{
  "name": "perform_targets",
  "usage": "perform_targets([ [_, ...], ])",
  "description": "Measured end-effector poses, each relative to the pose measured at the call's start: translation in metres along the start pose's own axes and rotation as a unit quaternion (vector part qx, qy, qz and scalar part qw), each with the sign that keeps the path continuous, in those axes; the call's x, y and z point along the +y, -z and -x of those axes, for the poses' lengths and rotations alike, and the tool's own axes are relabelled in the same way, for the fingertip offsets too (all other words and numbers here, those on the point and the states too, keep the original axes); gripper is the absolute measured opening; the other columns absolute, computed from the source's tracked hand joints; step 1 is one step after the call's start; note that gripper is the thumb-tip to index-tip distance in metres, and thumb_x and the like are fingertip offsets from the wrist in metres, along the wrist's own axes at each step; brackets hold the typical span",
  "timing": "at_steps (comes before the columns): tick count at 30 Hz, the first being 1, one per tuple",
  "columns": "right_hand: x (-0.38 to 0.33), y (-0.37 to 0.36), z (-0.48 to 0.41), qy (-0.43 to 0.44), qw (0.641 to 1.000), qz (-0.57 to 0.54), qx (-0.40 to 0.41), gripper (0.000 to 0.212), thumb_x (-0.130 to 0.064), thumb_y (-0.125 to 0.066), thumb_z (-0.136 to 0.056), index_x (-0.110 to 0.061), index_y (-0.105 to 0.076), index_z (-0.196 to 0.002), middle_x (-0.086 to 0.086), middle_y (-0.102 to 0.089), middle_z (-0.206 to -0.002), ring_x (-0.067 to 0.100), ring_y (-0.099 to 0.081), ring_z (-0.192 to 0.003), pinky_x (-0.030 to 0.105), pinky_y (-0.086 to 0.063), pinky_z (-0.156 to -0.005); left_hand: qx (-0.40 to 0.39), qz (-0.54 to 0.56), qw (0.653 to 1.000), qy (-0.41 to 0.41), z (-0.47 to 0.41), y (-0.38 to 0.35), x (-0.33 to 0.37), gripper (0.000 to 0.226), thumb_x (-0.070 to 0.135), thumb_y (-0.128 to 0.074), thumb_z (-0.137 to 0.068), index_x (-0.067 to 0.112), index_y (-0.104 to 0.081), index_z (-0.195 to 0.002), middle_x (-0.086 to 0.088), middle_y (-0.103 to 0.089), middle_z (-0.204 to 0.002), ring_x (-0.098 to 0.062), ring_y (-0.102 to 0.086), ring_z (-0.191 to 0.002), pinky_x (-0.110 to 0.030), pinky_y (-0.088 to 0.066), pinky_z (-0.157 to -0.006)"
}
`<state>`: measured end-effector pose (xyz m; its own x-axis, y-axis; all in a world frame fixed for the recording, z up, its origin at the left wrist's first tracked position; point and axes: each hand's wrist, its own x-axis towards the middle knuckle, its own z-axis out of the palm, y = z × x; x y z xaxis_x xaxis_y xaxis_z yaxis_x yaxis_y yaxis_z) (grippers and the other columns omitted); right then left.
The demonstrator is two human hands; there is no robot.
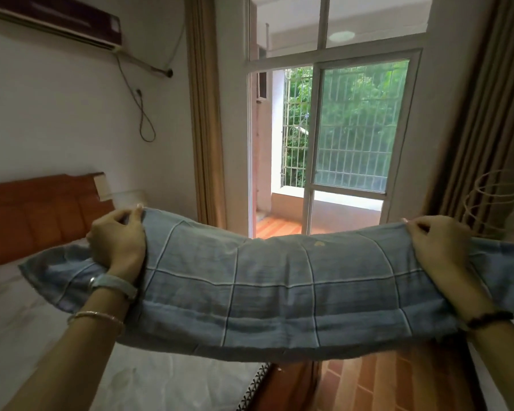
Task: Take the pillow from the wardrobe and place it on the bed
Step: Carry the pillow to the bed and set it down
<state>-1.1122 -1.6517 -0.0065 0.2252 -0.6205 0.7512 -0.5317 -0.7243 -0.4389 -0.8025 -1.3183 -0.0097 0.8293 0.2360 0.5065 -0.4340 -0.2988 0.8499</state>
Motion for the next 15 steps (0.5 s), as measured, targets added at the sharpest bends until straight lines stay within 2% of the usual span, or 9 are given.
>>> perform_targets([
  [7, 0.064, -0.127, -0.095, 0.014, 0.999, -0.028, -0.014, 0.023, -0.01, -0.062, -0.087, 0.009, -0.072, -0.077, 0.026, -0.07, -0.073, 0.023, -0.047, -0.061, 0.026, -0.03, -0.065, 0.01, -0.011, 1.0, 0.01, -0.028, -0.149, 0.001, 0.033, 0.036, -0.064, -0.091, 0.006, -0.075, -0.099, -0.021, -0.074, -0.102, -0.039, -0.066, -0.094, -0.04, -0.05, -0.081],
  [11, 0.095, -0.188, -0.163, 0.022, 0.999, -0.041, -0.02, 0.026, -0.013, -0.061, -0.089, 0.008, -0.072, -0.077, 0.025, -0.07, -0.072, 0.023, -0.049, -0.06, 0.026, -0.03, -0.066, 0.01, -0.013, 1.0, 0.023, -0.051, -0.234, 0.012, 0.034, 0.037, -0.063, -0.091, 0.008, -0.075, -0.105, -0.021, -0.073, -0.11, -0.041, -0.063, -0.105, -0.045, -0.052, -0.088],
  [15, 0.124, -0.239, -0.221, 0.032, 0.997, -0.061, -0.017, 0.026, -0.013, -0.062, -0.089, 0.006, -0.072, -0.074, 0.022, -0.066, -0.064, 0.027, -0.053, -0.058, 0.027, -0.031, -0.061, 0.024, -0.029, 0.999, 0.009, -0.07, -0.304, 0.028, 0.035, 0.037, -0.063, -0.091, 0.007, -0.075, -0.105, -0.022, -0.073, -0.109, -0.041, -0.064, -0.102, -0.044, -0.051, -0.085],
])
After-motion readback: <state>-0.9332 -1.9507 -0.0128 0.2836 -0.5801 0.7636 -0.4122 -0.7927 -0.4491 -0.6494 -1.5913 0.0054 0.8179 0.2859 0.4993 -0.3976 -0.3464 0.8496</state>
